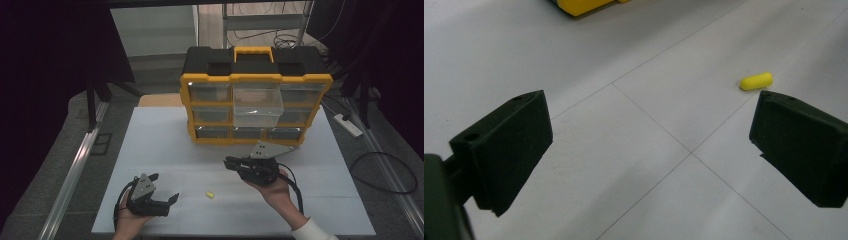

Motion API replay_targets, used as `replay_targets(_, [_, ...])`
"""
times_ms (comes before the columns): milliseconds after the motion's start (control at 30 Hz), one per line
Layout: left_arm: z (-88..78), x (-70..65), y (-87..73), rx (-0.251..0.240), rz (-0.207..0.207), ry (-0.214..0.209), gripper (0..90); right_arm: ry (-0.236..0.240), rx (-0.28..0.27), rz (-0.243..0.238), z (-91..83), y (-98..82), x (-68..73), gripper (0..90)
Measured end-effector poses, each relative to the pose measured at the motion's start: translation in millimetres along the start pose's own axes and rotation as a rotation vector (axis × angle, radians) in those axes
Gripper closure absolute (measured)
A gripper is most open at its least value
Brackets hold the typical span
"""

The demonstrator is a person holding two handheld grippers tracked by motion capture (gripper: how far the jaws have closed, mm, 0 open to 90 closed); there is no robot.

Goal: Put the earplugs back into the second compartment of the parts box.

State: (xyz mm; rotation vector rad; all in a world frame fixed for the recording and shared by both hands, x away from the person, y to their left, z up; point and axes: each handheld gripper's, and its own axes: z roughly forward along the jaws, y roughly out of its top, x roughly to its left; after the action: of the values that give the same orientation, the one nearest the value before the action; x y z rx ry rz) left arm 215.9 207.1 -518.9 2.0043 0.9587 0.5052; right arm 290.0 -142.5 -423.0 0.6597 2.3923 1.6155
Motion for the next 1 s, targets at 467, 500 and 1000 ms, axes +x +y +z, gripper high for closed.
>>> replay_targets(467, [-0.4, 0.2, 0.0, 0.003, 0.002, 0.0, 3.7, -0.033, -0.093, -0.038, -29.7, 22.4, 3.9, 81.1])
replay_targets(500, [-0.2, 0.3, -0.1, 0.003, 0.001, -0.001, 3.7, -0.036, -0.098, -0.039, -31.4, 23.5, 3.8, 81.1])
replay_targets(1000, [-0.3, 0.4, 0.0, 0.004, 0.004, 0.002, 3.6, -0.078, -0.15, -0.042, -52.7, 35.7, -0.7, 81.0])
